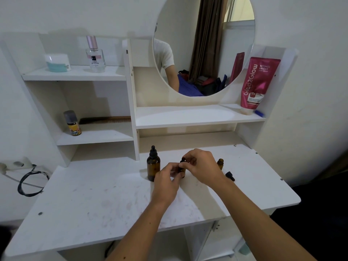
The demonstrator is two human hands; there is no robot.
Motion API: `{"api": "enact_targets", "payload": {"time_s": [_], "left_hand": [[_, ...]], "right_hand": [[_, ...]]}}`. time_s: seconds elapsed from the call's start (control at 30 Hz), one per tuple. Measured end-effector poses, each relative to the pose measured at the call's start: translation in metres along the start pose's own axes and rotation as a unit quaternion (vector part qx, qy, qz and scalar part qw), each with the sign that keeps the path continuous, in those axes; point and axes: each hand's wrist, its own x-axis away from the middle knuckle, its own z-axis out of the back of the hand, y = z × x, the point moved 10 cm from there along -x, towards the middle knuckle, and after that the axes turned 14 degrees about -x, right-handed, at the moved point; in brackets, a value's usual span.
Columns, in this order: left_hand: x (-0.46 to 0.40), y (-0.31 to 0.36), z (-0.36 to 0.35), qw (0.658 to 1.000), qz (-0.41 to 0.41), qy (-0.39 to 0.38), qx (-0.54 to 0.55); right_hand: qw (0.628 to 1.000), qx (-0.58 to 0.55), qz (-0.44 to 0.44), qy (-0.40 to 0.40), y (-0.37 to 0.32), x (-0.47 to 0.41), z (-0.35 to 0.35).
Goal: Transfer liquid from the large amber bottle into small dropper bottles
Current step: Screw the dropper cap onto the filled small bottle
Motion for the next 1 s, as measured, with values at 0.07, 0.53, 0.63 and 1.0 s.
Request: {"api": "enact_targets", "payload": {"time_s": [0.07, 0.53, 0.63, 1.0], "left_hand": [[0.000, 0.000, -0.001, 1.000, 0.004, -0.002, 0.007], [0.001, 0.002, 0.000, 1.000, 0.001, -0.004, 0.004], [0.000, 0.003, 0.001, 1.000, -0.001, -0.004, 0.003], [0.001, 0.002, 0.000, 1.000, -0.003, -0.004, 0.000]], "right_hand": [[1.000, -0.001, 0.009, -0.001, -0.002, 0.000, 0.001], [0.999, 0.005, 0.016, -0.040, -0.003, -0.001, -0.001], [0.999, -0.007, 0.002, -0.047, 0.001, -0.001, -0.002], [0.999, -0.011, -0.003, -0.050, 0.002, -0.005, -0.004]]}}
